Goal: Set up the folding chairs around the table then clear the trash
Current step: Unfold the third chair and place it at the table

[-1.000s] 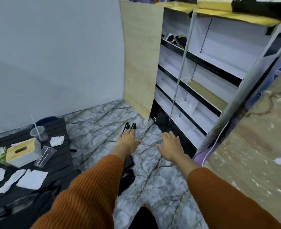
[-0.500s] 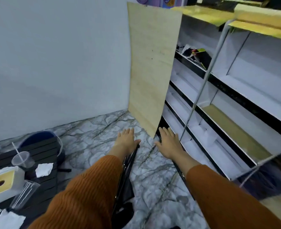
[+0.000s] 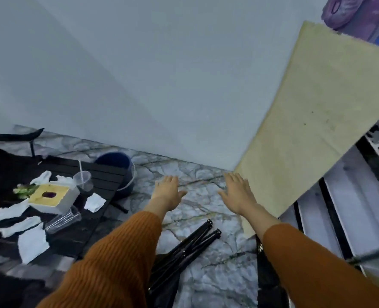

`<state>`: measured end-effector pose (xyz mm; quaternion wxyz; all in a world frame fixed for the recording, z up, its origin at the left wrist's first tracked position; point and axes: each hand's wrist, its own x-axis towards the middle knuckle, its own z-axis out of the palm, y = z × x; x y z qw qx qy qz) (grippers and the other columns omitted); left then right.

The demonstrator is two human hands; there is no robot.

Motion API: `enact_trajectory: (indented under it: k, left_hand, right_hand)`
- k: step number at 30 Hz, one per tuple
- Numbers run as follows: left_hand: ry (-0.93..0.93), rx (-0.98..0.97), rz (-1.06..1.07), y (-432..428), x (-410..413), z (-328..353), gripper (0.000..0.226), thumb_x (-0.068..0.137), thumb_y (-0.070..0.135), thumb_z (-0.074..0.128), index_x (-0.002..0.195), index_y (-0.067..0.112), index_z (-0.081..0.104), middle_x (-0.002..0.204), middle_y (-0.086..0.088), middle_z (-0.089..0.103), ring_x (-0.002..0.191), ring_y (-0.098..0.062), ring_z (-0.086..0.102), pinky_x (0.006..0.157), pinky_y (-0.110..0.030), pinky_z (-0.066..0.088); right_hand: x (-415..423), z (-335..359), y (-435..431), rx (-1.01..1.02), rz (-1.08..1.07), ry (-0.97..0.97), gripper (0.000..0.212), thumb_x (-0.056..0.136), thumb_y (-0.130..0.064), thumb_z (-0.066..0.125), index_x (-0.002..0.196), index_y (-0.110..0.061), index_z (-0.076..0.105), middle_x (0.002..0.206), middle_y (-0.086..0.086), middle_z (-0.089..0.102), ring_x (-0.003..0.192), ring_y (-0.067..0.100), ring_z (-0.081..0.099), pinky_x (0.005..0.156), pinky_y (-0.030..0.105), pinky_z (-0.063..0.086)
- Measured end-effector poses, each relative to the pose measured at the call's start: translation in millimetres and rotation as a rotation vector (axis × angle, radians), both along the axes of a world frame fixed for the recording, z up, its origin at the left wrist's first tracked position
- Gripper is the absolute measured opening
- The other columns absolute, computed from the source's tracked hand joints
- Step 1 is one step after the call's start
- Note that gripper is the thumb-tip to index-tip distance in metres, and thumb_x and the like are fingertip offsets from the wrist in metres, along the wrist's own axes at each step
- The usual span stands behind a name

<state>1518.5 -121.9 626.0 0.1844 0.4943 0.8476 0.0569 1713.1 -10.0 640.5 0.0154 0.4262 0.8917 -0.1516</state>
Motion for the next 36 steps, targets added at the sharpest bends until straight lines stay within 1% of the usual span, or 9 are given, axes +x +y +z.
enact_trajectory:
  k: [5,9,11,15,21,25,29,33,36]
  left_hand:
    - [-0.014,-0.004,0.231,5.4,-25.5,0.0,0.068,0.097,0.046,0.041,0.152,0.013,0.016,0.161,-0.009,0.014,0.149,-0.026,0.010,0.122,-0.048,0.009]
    - [-0.046,-0.044,0.429,-17.3,-51.2,-8.0,0.068,0.098,0.045,0.040,0.152,0.012,0.013,0.162,-0.008,0.011,0.150,-0.026,0.007,0.122,-0.049,0.007]
    - [-0.056,-0.061,0.515,-36.7,-64.4,-13.3,0.069,0.099,0.045,0.038,0.152,0.012,0.011,0.162,-0.009,0.010,0.150,-0.026,0.006,0.122,-0.048,0.008]
    - [-0.073,-0.052,0.691,-84.3,-87.2,-24.6,0.068,0.099,0.045,0.038,0.152,0.012,0.013,0.161,-0.008,0.012,0.150,-0.026,0.006,0.122,-0.048,0.007]
    - [-0.116,-0.038,1.004,-165.5,-98.1,-37.4,0.060,0.098,0.043,0.042,0.148,0.013,0.026,0.157,-0.009,0.025,0.147,-0.028,0.016,0.120,-0.050,0.012]
    - [-0.125,-0.043,1.236,-218.6,-78.6,-52.5,0.059,0.098,0.042,0.042,0.146,0.011,0.029,0.153,-0.010,0.032,0.144,-0.029,0.024,0.119,-0.050,0.018]
    - [-0.163,-0.037,1.493,-256.6,-33.2,-81.4,0.064,0.097,0.046,0.043,0.147,0.008,0.029,0.152,-0.012,0.034,0.142,-0.030,0.027,0.116,-0.049,0.025]
    - [-0.216,0.021,1.695,-263.0,22.4,-125.7,0.059,0.096,0.046,0.044,0.142,0.009,0.038,0.146,-0.015,0.043,0.134,-0.032,0.040,0.109,-0.044,0.036]
    - [-0.322,0.037,1.831,-257.8,56.0,-173.6,0.058,0.098,0.045,0.042,0.143,0.009,0.037,0.146,-0.015,0.044,0.133,-0.032,0.043,0.108,-0.042,0.038]
  right_hand:
    - [-66.7,-9.9,31.0,-0.071,0.262,0.012,0.062,0.099,-0.036,0.042,0.150,-0.012,0.018,0.158,0.010,0.022,0.147,0.028,0.016,0.120,0.046,0.015]
    - [-129.2,-24.4,21.6,-0.099,0.494,0.024,0.058,0.097,-0.036,0.045,0.146,-0.010,0.028,0.150,0.011,0.035,0.139,0.029,0.028,0.116,0.044,0.022]
    - [-159.1,-30.4,11.9,-0.124,0.587,0.018,0.061,0.097,-0.037,0.045,0.148,-0.011,0.025,0.153,0.012,0.031,0.142,0.029,0.026,0.117,0.047,0.021]
    - [-208.9,-36.8,-9.5,-0.159,0.715,0.024,0.061,0.098,-0.035,0.044,0.150,-0.013,0.022,0.158,0.010,0.022,0.147,0.029,0.015,0.119,0.048,0.018]
    - [-265.0,-51.3,-53.8,-0.192,0.930,-0.015,0.058,0.098,-0.036,0.045,0.148,-0.011,0.029,0.156,0.010,0.028,0.144,0.028,0.024,0.117,0.048,0.022]
    - [-288.0,-65.8,-88.6,-0.239,1.115,-0.072,0.057,0.098,-0.037,0.044,0.147,-0.011,0.031,0.156,0.010,0.029,0.144,0.027,0.025,0.118,0.048,0.022]
    - [-292.0,-87.6,-117.9,-0.267,1.305,-0.123,0.054,0.098,-0.038,0.043,0.144,-0.011,0.034,0.152,0.009,0.035,0.139,0.029,0.032,0.115,0.048,0.027]
    - [-282.5,-123.8,-135.5,-0.303,1.437,-0.189,0.051,0.099,-0.038,0.042,0.142,-0.011,0.037,0.147,0.008,0.041,0.133,0.029,0.038,0.110,0.044,0.034]
    - [-274.1,-165.1,-140.7,-0.345,1.467,-0.236,0.051,0.099,-0.040,0.042,0.142,-0.011,0.038,0.145,0.009,0.043,0.133,0.029,0.039,0.107,0.042,0.037]
